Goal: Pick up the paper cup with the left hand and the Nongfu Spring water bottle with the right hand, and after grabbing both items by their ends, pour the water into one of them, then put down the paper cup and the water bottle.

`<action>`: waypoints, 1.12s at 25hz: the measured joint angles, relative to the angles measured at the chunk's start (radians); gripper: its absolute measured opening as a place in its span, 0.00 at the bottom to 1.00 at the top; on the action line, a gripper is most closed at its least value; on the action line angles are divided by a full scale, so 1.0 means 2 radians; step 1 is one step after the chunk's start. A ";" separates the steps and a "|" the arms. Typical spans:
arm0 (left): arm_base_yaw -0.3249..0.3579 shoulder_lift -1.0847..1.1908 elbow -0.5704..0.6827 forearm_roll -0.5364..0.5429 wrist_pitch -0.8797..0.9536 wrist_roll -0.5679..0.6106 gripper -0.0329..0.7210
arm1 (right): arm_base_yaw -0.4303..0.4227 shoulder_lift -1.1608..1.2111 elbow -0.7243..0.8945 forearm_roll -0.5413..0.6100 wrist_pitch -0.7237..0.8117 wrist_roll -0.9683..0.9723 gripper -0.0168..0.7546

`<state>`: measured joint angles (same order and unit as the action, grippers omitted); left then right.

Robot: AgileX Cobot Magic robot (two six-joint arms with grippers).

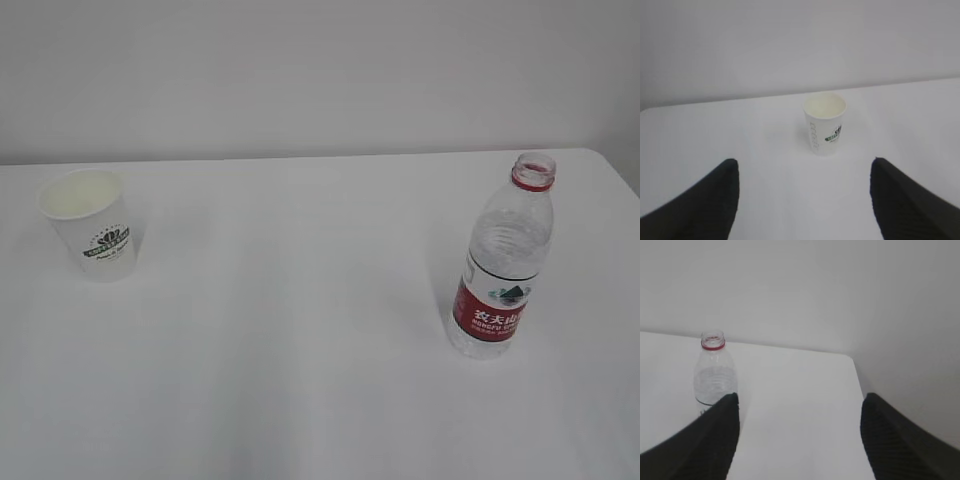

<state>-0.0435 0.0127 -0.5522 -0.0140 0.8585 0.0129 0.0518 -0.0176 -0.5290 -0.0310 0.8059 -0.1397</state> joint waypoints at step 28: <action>0.000 0.177 0.000 0.018 -0.250 0.007 0.82 | 0.000 0.163 0.020 0.000 -0.238 -0.033 0.76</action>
<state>-0.0435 0.3668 -0.5522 0.0212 0.3582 0.0275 0.0518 0.3087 -0.4882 -0.0310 0.3290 -0.2051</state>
